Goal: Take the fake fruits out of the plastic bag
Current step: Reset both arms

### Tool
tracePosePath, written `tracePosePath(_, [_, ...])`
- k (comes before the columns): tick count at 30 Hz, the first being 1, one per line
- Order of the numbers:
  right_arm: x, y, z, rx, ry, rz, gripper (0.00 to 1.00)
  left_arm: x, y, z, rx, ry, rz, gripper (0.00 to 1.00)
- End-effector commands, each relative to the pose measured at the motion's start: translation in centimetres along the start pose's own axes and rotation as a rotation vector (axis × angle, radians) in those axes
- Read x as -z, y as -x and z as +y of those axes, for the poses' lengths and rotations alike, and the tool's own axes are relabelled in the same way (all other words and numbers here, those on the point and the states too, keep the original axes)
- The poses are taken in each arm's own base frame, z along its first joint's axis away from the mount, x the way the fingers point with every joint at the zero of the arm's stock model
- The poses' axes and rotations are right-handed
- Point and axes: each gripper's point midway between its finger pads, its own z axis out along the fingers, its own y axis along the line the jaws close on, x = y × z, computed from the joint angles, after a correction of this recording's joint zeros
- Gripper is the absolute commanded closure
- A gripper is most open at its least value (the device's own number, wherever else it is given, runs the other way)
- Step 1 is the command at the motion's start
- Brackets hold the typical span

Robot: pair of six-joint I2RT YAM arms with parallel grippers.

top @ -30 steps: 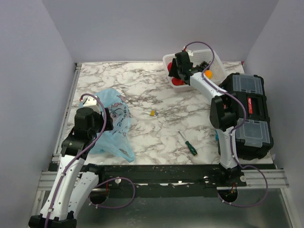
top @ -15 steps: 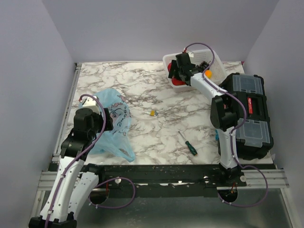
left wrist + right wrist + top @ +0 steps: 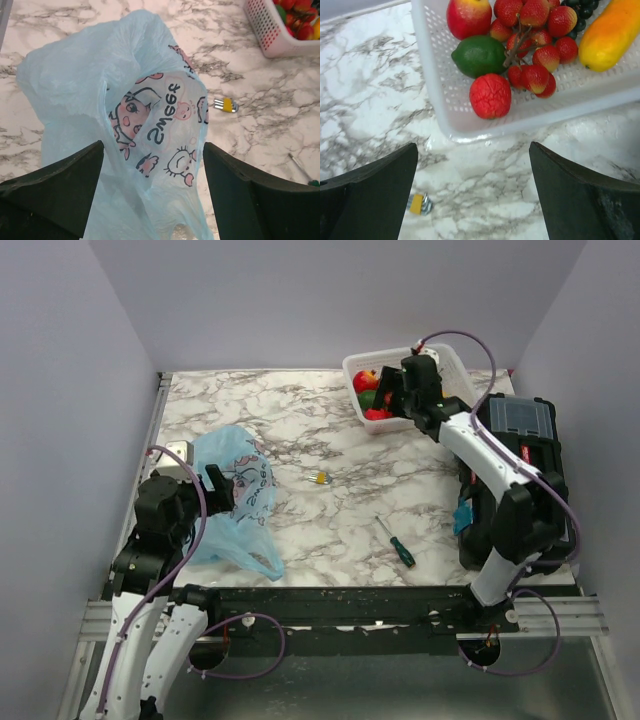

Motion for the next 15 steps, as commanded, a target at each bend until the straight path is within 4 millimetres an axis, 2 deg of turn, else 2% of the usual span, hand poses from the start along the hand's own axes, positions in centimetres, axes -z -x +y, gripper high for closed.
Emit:
tracePosePath(1, [5.1, 0.3, -0.1, -0.049, 0.081, -0.043, 0.04, 2.4, 3.9, -2.0, 0.059, -0.086, -0.102, 0.19])
tracePosePath(7, [14.2, 1.7, -1.2, -0.065, 0.19, -0.172, 0.02, 4.9, 7.7, -3.9, 0.102, -0.174, -0.229, 0.14])
tracePosePath(10, [19.0, 2.6, -1.8, -0.053, 0.26, -0.27, 0.0, 6.0, 9.5, -4.7, 0.112, -0.217, -0.299, 0.06])
tracePosePath(12, [21.8, 3.2, -2.5, -0.058, 0.278, -0.332, 0.0, 6.6, 10.5, -5.1, 0.114, -0.24, -0.341, 0.01])
tracePosePath(15, [25.5, 3.7, -3.8, -0.072, 0.286, -0.409, 0.0, 7.5, 11.8, -5.6, 0.114, -0.268, -0.394, 0.01])
